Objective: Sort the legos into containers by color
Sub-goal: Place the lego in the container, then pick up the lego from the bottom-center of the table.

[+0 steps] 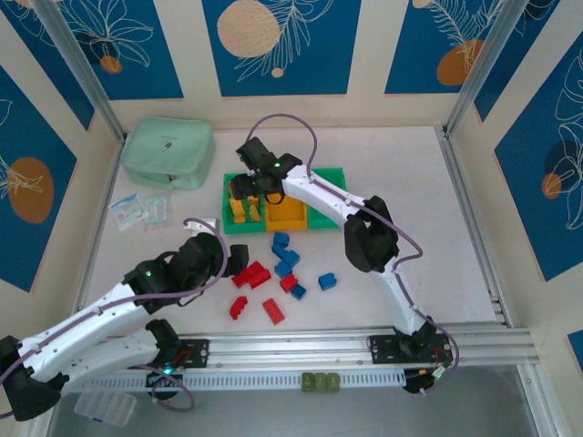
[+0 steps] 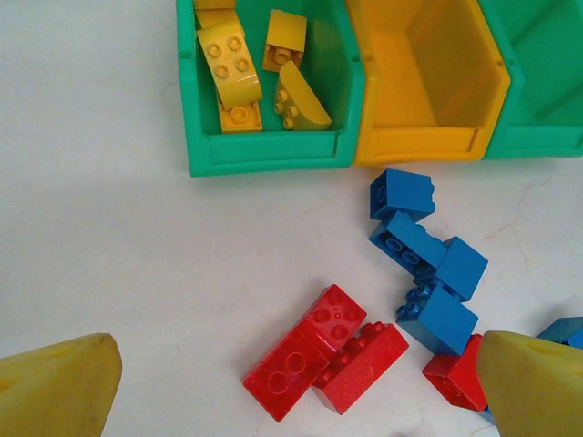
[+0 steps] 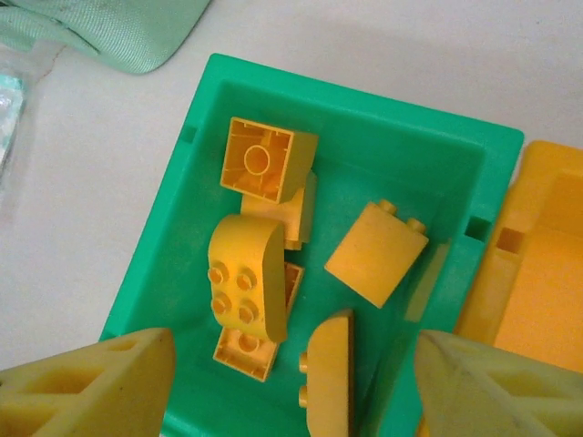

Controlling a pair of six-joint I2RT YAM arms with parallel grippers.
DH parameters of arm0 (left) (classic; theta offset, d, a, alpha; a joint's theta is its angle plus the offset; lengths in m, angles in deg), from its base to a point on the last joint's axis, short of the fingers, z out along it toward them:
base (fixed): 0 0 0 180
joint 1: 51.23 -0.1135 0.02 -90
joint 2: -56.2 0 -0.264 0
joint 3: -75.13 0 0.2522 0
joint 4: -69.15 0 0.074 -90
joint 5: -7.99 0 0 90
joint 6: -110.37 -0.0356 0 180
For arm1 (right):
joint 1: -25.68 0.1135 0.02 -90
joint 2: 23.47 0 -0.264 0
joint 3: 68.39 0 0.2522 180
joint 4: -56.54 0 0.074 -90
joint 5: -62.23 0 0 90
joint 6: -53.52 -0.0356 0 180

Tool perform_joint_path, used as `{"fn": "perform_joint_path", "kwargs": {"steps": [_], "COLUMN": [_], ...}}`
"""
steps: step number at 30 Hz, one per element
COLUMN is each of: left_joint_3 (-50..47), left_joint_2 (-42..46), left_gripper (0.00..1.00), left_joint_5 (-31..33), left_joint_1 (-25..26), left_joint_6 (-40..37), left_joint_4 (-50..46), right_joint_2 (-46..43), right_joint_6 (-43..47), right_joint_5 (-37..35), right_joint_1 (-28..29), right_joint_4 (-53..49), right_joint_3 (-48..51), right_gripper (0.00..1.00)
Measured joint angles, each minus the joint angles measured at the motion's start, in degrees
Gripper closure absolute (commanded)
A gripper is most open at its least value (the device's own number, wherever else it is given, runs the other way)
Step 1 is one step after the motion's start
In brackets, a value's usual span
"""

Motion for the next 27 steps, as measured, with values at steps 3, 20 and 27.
{"fn": "perform_joint_path", "kwargs": {"steps": [3, 20, 27], "left_joint_3": [0.0, 0.17, 1.05], "left_joint_2": [-0.35, -14.4, -19.5], "left_gripper": [0.01, 0.01, 0.01], "left_joint_5": [-0.17, -12.79, -16.44], "left_joint_1": [-0.02, -0.09, -0.09], "left_joint_6": [-0.11, -3.93, -4.7], "left_joint_4": [0.48, 15.8, 20.0], "right_joint_2": [-6.08, -44.09, -48.46], "right_joint_6": [0.02, -6.03, -9.16], "right_joint_5": [0.31, -1.99, -1.51], "right_joint_1": [0.02, -1.16, -0.02], "right_joint_4": [0.81, -1.95, -3.72], "right_joint_3": [7.69, 54.66, 65.79], "right_gripper": [0.29, 0.19, 0.19]}}
